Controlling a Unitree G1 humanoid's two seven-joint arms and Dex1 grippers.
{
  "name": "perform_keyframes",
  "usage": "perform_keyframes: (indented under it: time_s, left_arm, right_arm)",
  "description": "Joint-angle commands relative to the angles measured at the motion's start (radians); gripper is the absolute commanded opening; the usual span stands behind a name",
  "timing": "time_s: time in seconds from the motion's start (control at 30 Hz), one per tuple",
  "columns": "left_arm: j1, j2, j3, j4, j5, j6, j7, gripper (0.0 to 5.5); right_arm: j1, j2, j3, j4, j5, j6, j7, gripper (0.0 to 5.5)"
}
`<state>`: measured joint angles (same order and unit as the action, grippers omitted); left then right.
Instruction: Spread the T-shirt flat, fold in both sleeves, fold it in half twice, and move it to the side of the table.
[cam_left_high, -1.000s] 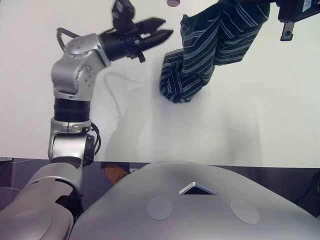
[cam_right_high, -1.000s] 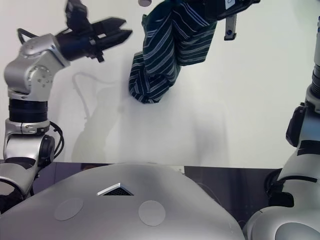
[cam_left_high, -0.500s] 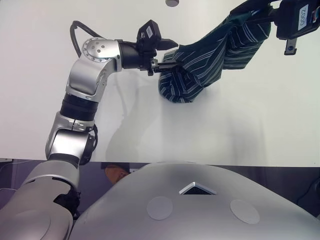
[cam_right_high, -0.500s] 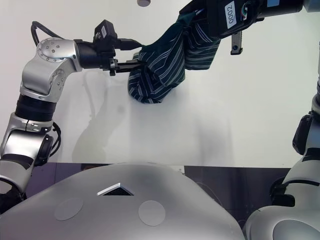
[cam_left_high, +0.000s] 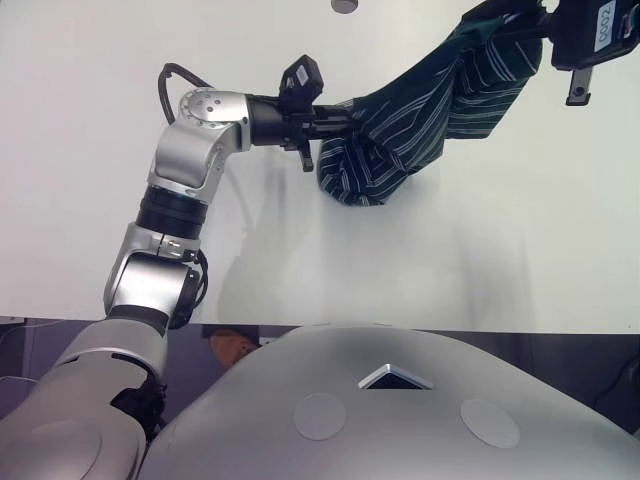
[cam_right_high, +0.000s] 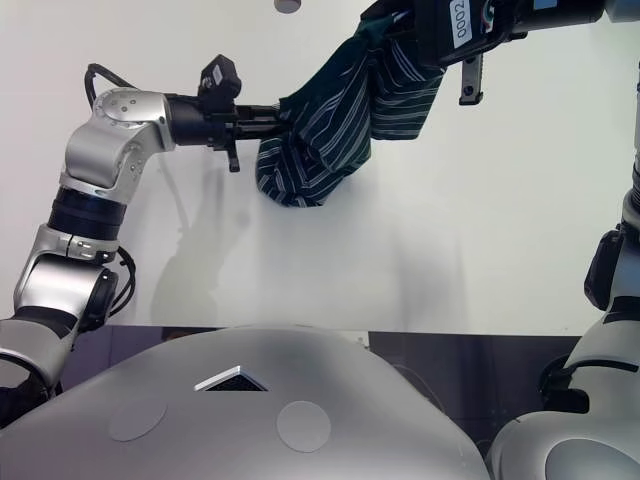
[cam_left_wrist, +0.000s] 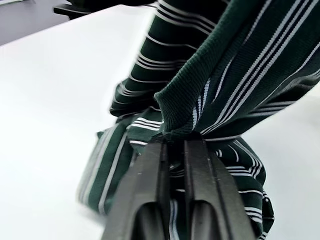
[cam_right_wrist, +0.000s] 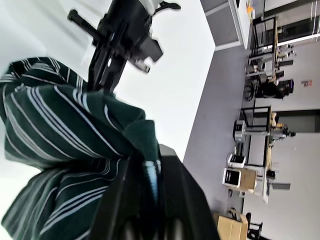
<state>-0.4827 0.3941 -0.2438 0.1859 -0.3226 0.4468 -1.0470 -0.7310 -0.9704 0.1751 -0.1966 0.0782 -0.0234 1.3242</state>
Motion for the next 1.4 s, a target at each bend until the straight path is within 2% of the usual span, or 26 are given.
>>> perform_keyframes:
  time_s: [0.03, 0.13, 0.27, 0.4, 0.6, 0.67, 0.73, 0.87, 0.93, 1.0, 1.07, 1.17, 1.23, 1.3, 1.4]
  left_arm:
    - [-0.155, 0.022, 0.152, 0.091, -0.071, 0.016, 0.017, 0.00]
    - [-0.322, 0.028, 0.233, 0.249, -0.062, -0.027, 0.066, 0.00]
    - [-0.640, 0.059, 0.198, 0.577, 0.118, -0.176, 0.188, 0.00]
    - [-0.914, 0.075, 0.165, 0.937, 0.272, -0.341, 0.355, 0.00]
    - [-1.086, 0.099, 0.227, 1.122, 0.332, -0.463, 0.578, 0.00]
    - [-1.099, 0.103, 0.246, 1.134, 0.334, -0.472, 0.578, 0.00]
    - [-1.082, 0.110, 0.246, 1.135, 0.341, -0.462, 0.476, 0.00]
    - [-0.975, 0.175, 0.210, 1.068, 0.333, -0.451, 0.020, 0.00]
    - [-0.895, 0.224, 0.199, 0.961, 0.291, -0.394, -0.232, 0.00]
    - [-0.743, 0.301, 0.181, 0.712, 0.228, -0.263, -0.433, 0.00]
    - [-0.510, 0.415, 0.164, 0.314, 0.121, -0.059, -0.544, 0.00]
    - [-0.202, 0.495, 0.177, -0.167, 0.010, 0.168, -0.532, 0.00]
    - [-0.027, 0.498, 0.153, -0.359, 0.034, 0.203, -0.473, 0.00]
    - [0.147, 0.479, 0.079, -0.471, 0.161, 0.157, -0.371, 0.00]
    - [0.371, 0.505, -0.031, -0.546, 0.367, 0.043, -0.251, 0.00]
  right_arm:
    - [-0.038, 0.058, -0.011, 0.152, -0.036, -0.033, -0.081, 0.03]
    - [-0.192, 0.168, -0.006, 0.391, -0.108, -0.087, -0.228, 0.03]
    - [-0.493, 0.306, 0.070, 0.832, -0.301, -0.206, -0.460, 0.03]
    - [-0.758, 0.394, 0.145, 1.255, -0.474, -0.306, -0.760, 0.03]
    - [-0.904, 0.420, 0.238, 1.504, -0.665, -0.301, -1.175, 0.02]
    - [-0.901, 0.413, 0.244, 1.523, -0.681, -0.316, -1.198, 0.02]
    - [-0.861, 0.402, 0.261, 1.519, -0.694, -0.395, -1.120, 0.02]
    - [-0.723, 0.345, 0.271, 1.435, -0.637, -0.633, -0.840, 0.02]
    - [-0.621, 0.288, 0.248, 1.320, -0.537, -0.727, -0.626, 0.02]
    - [-0.445, 0.186, 0.216, 1.010, -0.310, -0.658, -0.347, 0.02]
    - [-0.192, 0.020, 0.207, 0.544, -0.047, -0.435, -0.126, 0.02]
    - [0.173, -0.228, 0.248, 0.023, 0.171, -0.186, -0.044, 0.02]
    - [0.361, -0.306, 0.282, -0.149, 0.181, -0.105, -0.062, 0.02]
    - [0.515, -0.303, 0.311, -0.188, 0.047, -0.073, -0.103, 0.02]
    - [0.691, -0.233, 0.346, -0.206, -0.123, 0.034, -0.226, 0.02]
